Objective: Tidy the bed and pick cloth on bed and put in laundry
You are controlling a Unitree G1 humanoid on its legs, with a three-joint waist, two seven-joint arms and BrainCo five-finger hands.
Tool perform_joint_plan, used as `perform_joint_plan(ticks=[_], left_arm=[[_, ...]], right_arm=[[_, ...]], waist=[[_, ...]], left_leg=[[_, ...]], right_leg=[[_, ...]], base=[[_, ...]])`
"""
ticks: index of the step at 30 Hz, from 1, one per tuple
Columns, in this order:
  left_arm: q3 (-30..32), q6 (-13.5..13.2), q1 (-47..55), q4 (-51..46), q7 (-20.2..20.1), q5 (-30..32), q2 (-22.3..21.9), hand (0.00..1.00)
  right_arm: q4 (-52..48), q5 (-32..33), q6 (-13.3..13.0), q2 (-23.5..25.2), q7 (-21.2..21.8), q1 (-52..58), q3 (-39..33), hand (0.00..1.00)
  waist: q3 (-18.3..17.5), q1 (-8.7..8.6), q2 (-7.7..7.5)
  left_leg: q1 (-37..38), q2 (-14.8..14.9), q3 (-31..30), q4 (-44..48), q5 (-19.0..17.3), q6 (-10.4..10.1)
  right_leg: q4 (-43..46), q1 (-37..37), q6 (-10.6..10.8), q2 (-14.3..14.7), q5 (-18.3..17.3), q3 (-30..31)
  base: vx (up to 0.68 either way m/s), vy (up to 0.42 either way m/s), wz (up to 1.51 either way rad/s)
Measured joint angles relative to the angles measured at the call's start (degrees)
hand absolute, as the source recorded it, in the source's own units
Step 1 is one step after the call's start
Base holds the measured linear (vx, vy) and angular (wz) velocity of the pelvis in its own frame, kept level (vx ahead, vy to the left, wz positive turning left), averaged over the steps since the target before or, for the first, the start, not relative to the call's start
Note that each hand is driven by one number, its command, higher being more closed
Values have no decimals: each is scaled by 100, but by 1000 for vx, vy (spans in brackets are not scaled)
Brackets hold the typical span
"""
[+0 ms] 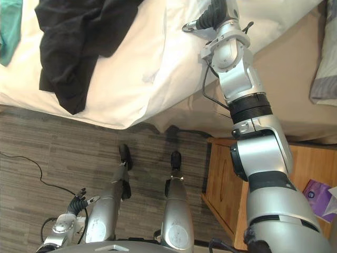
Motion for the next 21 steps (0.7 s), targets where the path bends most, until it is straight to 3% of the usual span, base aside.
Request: perform_joint_plan(ticks=[8,13,18,21], left_arm=[[66,-2,-126,-67,-22,3,-33,0],[65,-6,-178,-161,-89,15,-81,0],[69,-4,-183,-295,-138,13,-214,0],[67,50,-184,-228,-137,19,-428,0]], right_arm=[[8,351,-231,-431,480,-49,755,100],[127,318,-232,-423,753,138,901,100],[-946,344,-233,62,490,1706,-419,100],[-1640,405,-236,757,184,3056,-1634,100]], waist=[[68,-73,19],[63,-53,9],[-7,-92,-100],[-155,-197,-183]], left_leg=[[-28,84,716,3,-27,37],[392,75,949,2,-57,66],[771,55,951,2,-128,72],[1049,49,811,1,-129,84]], right_leg=[[353,-216,29,-113,-167,-2],[459,165,29,-188,-334,-39],[388,588,38,-209,-419,-73],[146,1041,40,-204,-420,-183]], base=[[10,-17,3],[74,-26,5],[104,-35,2],[105,-40,11]])
